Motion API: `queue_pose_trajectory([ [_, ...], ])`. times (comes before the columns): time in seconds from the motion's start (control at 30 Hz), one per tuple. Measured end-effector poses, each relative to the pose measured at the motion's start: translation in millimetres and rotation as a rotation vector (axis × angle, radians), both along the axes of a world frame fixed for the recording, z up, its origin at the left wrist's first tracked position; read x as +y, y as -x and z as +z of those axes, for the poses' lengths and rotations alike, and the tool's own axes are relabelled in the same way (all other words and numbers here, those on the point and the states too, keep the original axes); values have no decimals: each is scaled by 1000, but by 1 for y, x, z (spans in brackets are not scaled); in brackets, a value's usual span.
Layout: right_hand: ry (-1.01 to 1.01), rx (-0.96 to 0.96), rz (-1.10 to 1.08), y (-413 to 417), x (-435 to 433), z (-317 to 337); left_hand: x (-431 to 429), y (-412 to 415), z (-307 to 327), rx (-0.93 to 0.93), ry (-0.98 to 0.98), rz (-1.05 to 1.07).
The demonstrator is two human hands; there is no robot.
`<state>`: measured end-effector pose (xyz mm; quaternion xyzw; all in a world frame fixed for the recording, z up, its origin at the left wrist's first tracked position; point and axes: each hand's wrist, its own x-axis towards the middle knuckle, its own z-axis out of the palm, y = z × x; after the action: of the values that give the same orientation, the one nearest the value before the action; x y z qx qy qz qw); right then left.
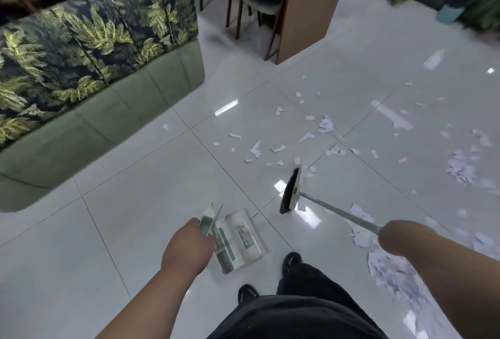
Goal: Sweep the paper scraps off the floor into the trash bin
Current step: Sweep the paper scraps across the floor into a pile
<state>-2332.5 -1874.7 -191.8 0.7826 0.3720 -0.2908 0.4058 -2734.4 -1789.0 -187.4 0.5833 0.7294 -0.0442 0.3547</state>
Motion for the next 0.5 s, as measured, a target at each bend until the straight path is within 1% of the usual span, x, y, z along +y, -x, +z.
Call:
queue_pose_trajectory([
  [0.03, 29, -27, -14, -9, -1, 5, 3, -5, 0, 2, -8, -24],
  [0.13, -46, -54, -13, -39, 4, 10, 11, -15, -1, 17, -24, -72],
  [0.2, -68, -47, -47, -65, 15, 2, 18, -18, -1, 26, -38, -72],
  [0.3, -132, -64, -56, -45, 40, 45, 30, -17, 0, 47, -68, -51],
  [0.37, -162, -26, -67, -28, 56, 62, 40, -16, 1, 51, -79, -25],
  [0.43, -161, 30, -33, -15, 79, 60, 51, -14, 2, 46, -80, 20],
  [0.5, -161, 113, 54, 5, 107, 48, 65, -11, 2, 50, -81, 72],
])
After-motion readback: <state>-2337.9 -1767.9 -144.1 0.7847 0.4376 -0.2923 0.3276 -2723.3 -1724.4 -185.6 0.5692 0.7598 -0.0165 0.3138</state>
